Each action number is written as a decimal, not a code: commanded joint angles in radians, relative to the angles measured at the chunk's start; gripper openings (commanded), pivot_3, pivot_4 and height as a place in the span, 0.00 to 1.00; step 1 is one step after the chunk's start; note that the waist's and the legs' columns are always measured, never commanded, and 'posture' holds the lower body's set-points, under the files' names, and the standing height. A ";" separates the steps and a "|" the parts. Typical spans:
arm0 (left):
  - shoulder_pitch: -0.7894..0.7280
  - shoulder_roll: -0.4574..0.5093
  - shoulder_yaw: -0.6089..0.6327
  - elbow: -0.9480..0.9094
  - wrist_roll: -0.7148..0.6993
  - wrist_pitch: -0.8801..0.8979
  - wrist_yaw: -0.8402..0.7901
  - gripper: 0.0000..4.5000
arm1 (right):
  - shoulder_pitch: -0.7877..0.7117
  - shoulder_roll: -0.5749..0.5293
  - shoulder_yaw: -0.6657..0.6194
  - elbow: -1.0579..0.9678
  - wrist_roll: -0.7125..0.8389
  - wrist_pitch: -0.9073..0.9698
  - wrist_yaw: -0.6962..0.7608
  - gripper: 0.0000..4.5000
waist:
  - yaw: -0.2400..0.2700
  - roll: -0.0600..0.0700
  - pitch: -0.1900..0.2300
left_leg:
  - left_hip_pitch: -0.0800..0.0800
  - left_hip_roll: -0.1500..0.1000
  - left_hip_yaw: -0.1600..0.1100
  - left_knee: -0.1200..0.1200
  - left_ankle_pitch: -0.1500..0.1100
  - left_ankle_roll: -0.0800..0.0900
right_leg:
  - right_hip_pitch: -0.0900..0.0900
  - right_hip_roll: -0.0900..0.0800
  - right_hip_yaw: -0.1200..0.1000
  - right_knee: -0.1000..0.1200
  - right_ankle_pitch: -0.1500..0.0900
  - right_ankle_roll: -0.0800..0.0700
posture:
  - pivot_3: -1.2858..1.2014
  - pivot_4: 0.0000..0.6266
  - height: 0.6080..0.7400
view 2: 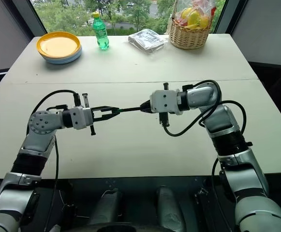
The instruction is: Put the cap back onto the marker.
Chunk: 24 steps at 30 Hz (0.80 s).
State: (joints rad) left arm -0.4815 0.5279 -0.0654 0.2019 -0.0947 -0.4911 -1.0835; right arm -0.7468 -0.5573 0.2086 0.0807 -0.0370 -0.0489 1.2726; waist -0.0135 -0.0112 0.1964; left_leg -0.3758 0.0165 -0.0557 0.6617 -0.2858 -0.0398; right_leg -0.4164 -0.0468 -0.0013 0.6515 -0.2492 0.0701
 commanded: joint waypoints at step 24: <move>-0.074 -0.130 -0.037 -0.164 -0.115 0.181 0.038 0.00 | -0.011 0.099 0.082 -0.133 0.087 -0.066 0.045 0.01 | 0.000 0.000 0.000 | 0.000 0.000 0.000 0.000 0.000 0.000 | 0.000 0.000 0.000 0.000 0.000 0.000 | 0.52 0.24 1.00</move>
State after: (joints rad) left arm -0.4838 0.4784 -0.0450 0.1590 -0.1387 -0.3273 -1.0971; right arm -0.7446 -0.5572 0.1751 0.0802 -0.0377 -0.0490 1.2835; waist -0.0139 -0.0113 0.1964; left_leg -0.3757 0.0164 -0.0557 0.6618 -0.2858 -0.0398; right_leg -0.4161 -0.0467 -0.0013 0.6514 -0.2492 0.0701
